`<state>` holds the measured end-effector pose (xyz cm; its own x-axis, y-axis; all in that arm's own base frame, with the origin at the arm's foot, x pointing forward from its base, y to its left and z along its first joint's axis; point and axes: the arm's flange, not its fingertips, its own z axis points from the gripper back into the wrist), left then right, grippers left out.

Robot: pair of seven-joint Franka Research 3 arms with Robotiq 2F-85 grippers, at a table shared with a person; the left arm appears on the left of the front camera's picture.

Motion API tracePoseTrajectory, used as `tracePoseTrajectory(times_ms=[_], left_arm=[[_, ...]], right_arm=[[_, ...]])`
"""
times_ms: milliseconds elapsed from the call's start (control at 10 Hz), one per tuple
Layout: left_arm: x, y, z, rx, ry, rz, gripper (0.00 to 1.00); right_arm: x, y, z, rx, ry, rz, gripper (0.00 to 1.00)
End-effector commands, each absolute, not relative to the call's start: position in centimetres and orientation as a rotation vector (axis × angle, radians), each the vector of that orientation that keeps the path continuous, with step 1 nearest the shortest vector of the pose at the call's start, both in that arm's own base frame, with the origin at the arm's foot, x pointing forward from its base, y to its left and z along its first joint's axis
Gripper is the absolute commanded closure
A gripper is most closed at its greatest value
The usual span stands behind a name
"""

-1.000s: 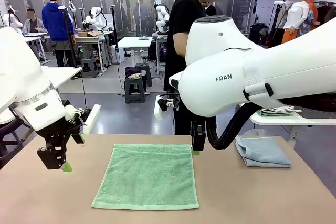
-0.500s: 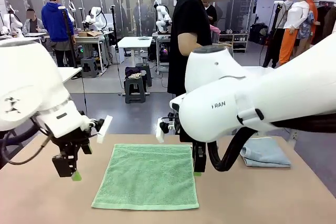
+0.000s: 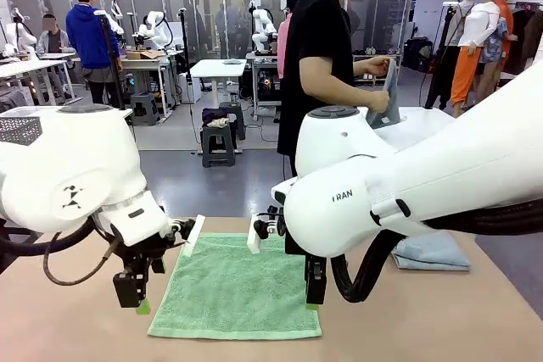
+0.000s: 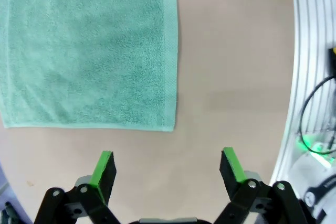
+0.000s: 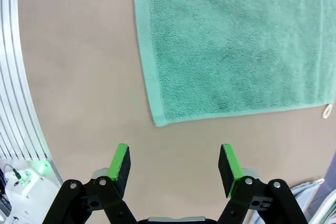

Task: Fold the towels and place them in the basket.
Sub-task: When a person lays out a Towel with hook on the table, fold it in half twice.

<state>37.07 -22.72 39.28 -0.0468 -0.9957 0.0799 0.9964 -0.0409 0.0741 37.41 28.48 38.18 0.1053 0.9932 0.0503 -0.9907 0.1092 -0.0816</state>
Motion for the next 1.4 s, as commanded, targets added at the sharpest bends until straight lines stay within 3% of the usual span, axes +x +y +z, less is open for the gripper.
tracePoseTrajectory(times_ms=[0,600,1300], left_arm=[[37.1,-22.5,37.5,0.039,-0.141,-1.569,0.00],[37.4,-22.1,33.4,0.070,-0.144,-1.592,0.00],[37.1,-21.8,33.8,0.024,-0.134,-1.607,0.00]], right_arm=[[37.2,28.1,36.0,-0.006,-0.092,1.466,0.15],[38.5,28.5,31.0,-0.029,-0.039,1.534,0.15],[38.2,28.5,30.8,-0.028,-0.017,1.521,0.15]])
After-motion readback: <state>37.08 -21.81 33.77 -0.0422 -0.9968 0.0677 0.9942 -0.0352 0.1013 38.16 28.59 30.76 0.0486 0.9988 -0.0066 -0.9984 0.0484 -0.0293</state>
